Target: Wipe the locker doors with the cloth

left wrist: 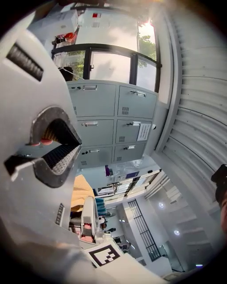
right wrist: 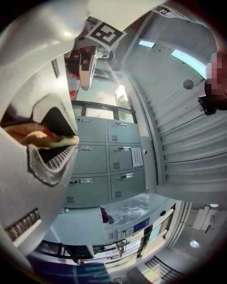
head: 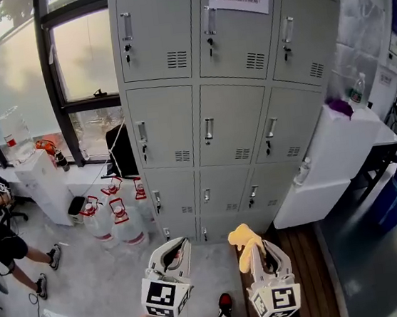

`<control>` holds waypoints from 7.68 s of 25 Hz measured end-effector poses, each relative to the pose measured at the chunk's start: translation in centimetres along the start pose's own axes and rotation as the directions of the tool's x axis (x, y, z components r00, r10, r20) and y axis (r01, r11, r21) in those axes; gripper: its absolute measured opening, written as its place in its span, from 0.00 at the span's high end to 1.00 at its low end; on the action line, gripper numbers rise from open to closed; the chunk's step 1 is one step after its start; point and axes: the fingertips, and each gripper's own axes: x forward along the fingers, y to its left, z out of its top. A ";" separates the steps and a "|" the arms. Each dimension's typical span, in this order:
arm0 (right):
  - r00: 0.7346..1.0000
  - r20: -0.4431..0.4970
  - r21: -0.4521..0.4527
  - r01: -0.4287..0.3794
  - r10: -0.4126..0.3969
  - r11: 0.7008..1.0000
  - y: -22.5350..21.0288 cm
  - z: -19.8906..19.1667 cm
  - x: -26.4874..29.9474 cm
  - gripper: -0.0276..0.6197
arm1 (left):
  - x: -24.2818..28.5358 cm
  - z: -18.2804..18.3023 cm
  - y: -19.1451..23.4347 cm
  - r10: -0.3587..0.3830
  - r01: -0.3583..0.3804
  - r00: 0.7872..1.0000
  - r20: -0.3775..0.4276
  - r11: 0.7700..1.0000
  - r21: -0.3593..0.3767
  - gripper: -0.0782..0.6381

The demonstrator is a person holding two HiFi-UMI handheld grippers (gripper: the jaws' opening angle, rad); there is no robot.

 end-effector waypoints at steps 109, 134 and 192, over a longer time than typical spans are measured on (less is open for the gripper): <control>0.958 0.273 -0.092 -0.061 0.084 0.994 -16.8 16.4 48.0 0.84 | 38.2 3.5 17.2 0.131 -0.130 0.991 0.010 0.991 -0.027 0.86; 0.960 0.221 -0.072 0.191 -0.171 0.979 -27.0 16.0 45.2 0.85 | 40.2 3.5 14.6 0.031 -0.030 0.999 0.013 0.999 -0.032 0.86; 0.965 0.135 -0.061 -0.220 0.226 0.974 -8.9 6.6 49.8 0.85 | 38.3 2.4 20.3 0.158 -0.158 0.987 -0.019 0.987 -0.024 0.86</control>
